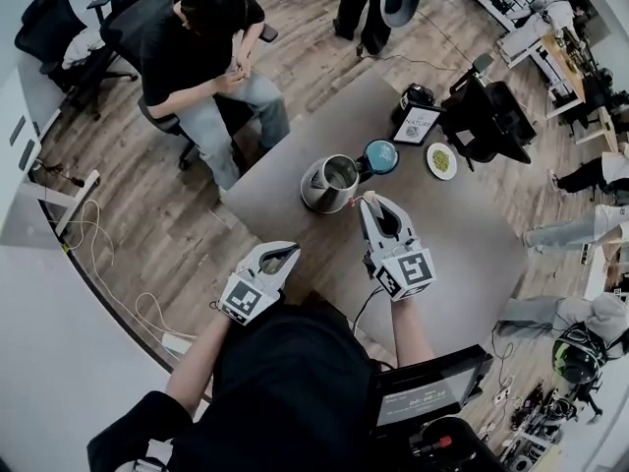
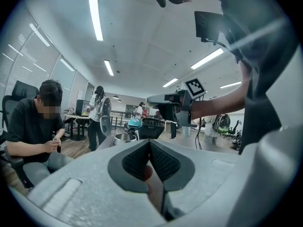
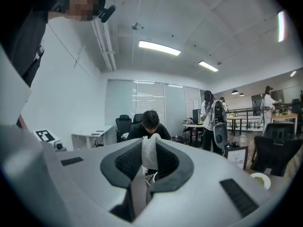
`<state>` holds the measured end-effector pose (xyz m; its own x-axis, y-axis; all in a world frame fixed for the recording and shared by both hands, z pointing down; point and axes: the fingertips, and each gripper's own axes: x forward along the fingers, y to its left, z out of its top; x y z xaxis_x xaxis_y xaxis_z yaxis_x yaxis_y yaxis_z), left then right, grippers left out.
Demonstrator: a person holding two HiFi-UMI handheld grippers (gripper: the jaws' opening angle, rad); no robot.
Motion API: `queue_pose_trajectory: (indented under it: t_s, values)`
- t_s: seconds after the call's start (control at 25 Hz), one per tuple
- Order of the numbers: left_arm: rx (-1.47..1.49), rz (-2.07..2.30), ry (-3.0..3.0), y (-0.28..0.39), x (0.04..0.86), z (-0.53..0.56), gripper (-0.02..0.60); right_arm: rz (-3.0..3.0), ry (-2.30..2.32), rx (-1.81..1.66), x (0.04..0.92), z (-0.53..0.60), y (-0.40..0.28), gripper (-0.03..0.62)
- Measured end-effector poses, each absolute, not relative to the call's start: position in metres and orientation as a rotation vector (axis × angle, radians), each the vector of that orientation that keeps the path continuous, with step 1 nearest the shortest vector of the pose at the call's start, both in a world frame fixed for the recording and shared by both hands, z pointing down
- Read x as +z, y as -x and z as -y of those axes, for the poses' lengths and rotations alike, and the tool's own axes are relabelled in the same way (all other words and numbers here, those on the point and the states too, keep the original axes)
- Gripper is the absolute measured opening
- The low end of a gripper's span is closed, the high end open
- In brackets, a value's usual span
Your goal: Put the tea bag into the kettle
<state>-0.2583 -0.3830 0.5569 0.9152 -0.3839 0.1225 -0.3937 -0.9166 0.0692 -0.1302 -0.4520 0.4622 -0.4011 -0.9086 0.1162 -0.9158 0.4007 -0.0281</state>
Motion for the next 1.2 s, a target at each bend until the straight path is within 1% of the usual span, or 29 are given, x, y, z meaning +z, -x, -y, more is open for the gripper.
queue_pose_trajectory:
  t_s: [0.12,0.32,0.56,0.8,1.2]
  values:
    - [0.159,0.627,-2.985,0.263,0.556,0.382,0.003,2.609,-1.692,0.152,0.446,0.465,0.123,0.052]
    - [0.152,0.682,-2.976,0.275,0.555,0.383,0.003,2.596,-1.673,0.076,0.429,0.487,0.118,0.052]
    - [0.151,0.733,-2.960,0.286,0.556,0.383,0.003,2.606,-1.663,0.066,0.423,0.509,0.118,0.052]
    - [0.145,0.764,-2.941,0.292,0.557,0.386,0.003,2.563,-1.602,0.115,0.450,0.528,0.124,0.052]
    - [0.153,0.776,-2.942,0.298,0.558,0.387,0.003,2.377,-1.391,0.219,0.526,0.540,0.127,0.052]
